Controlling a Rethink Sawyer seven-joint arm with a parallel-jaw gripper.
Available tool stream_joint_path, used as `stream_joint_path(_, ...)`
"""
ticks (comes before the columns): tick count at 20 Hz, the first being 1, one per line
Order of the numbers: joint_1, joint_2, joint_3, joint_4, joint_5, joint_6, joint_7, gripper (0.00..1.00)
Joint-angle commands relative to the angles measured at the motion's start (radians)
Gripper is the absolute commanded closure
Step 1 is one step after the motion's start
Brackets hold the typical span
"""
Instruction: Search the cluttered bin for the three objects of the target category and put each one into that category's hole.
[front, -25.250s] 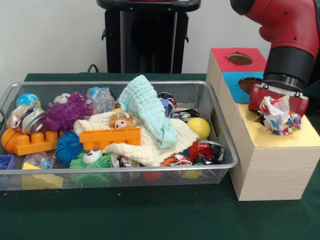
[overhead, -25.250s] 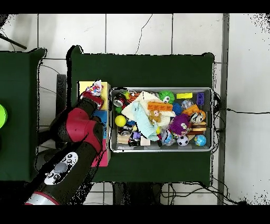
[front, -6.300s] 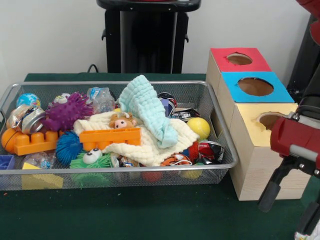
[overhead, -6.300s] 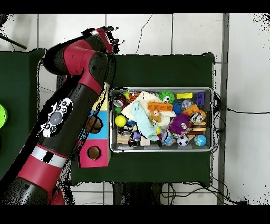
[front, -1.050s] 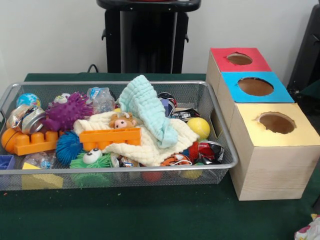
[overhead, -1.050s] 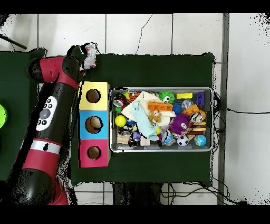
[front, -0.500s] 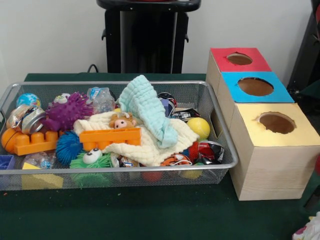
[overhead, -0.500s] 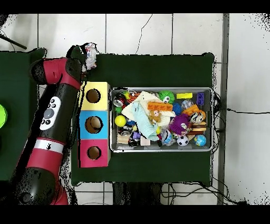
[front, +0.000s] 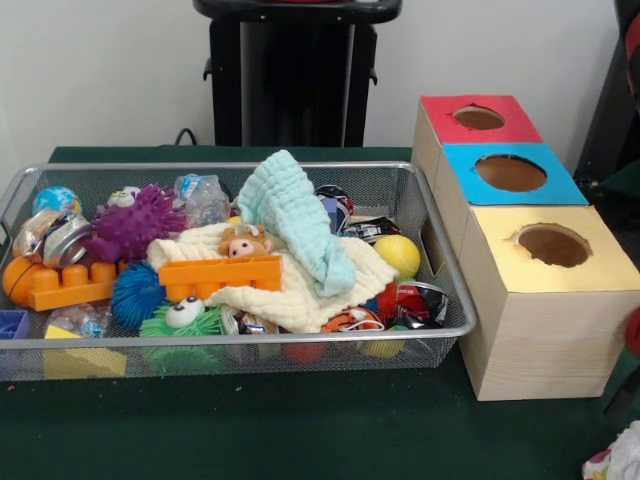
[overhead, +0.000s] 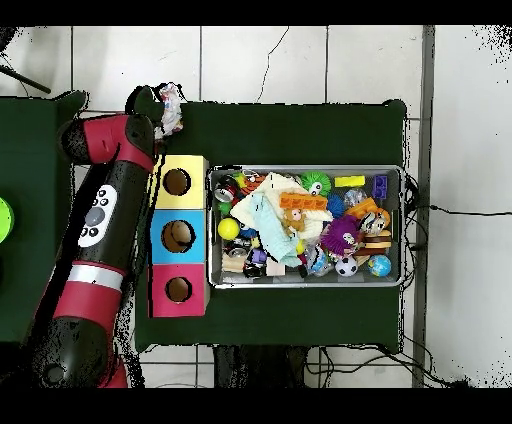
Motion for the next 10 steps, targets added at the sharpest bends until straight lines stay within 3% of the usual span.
stream_joint_path(1, -0.004, 0.038, 0.074, 0.034, -0.074, -0.004, 0.066, 0.00)
stream_joint_path(10, 0.019, 0.038, 0.145, 0.079, -0.127, -0.107, 0.048, 0.00)
